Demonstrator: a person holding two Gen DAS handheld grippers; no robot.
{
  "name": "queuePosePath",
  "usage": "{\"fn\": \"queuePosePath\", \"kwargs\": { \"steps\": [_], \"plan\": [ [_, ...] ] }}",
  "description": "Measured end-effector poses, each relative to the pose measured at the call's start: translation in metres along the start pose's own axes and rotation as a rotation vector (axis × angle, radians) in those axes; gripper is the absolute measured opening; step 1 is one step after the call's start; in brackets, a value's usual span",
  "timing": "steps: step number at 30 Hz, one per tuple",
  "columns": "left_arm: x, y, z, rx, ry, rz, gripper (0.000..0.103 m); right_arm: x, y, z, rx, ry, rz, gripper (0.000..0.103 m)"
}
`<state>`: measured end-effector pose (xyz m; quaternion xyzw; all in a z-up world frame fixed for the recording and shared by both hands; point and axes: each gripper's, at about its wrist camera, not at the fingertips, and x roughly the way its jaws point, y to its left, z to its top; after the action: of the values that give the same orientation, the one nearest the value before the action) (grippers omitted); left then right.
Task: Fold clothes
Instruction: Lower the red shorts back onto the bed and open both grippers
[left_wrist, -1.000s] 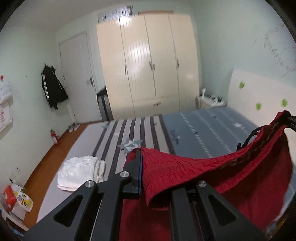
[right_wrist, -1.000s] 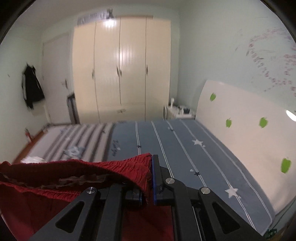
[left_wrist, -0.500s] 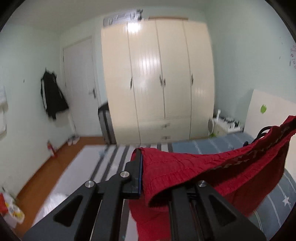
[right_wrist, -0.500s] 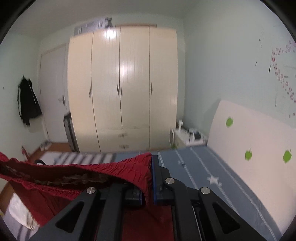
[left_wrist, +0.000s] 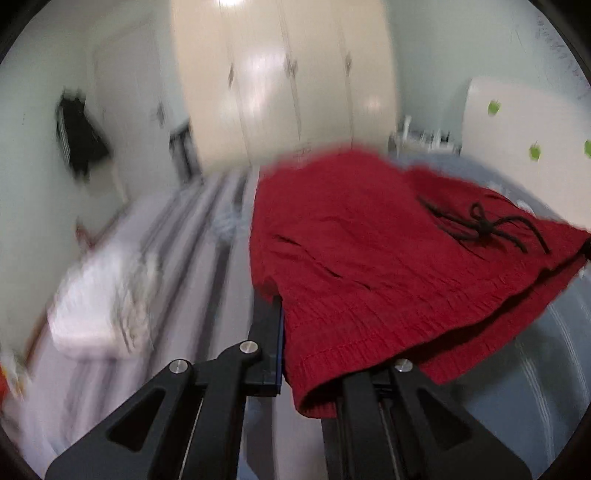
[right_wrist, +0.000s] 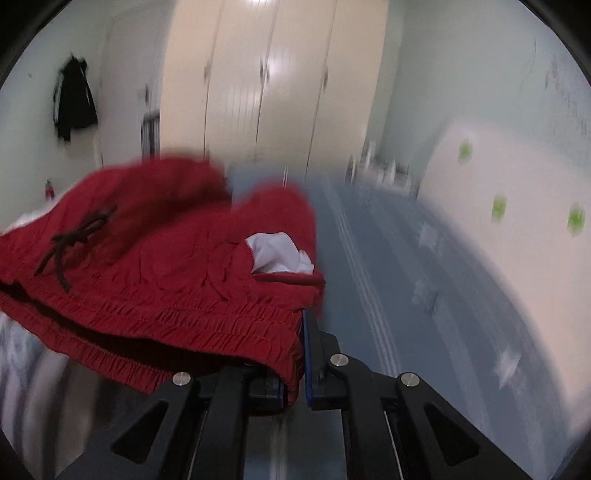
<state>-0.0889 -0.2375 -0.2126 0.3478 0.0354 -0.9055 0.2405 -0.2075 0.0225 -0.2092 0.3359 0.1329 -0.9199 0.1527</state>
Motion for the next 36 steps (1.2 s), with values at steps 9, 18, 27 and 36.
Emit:
{"fn": "queuePosePath", "kwargs": {
  "steps": [9,18,27,36],
  "plan": [
    [-0.023,-0.008,-0.186,-0.14,0.221,0.049,0.004,-0.009,0.053,-0.206,-0.092,0.243,-0.078,0.006],
    [-0.08,-0.007,-0.221,-0.13,0.306,0.014,0.008,-0.057,0.046,-0.243,-0.084,0.364,-0.019,0.01],
    [-0.141,0.03,-0.213,-0.22,0.313,-0.106,0.068,-0.117,0.012,-0.253,-0.022,0.414,0.078,0.064],
    [-0.169,0.013,-0.237,-0.145,0.435,-0.129,0.071,-0.156,-0.004,-0.275,-0.044,0.51,0.099,0.068]
  ]
}}
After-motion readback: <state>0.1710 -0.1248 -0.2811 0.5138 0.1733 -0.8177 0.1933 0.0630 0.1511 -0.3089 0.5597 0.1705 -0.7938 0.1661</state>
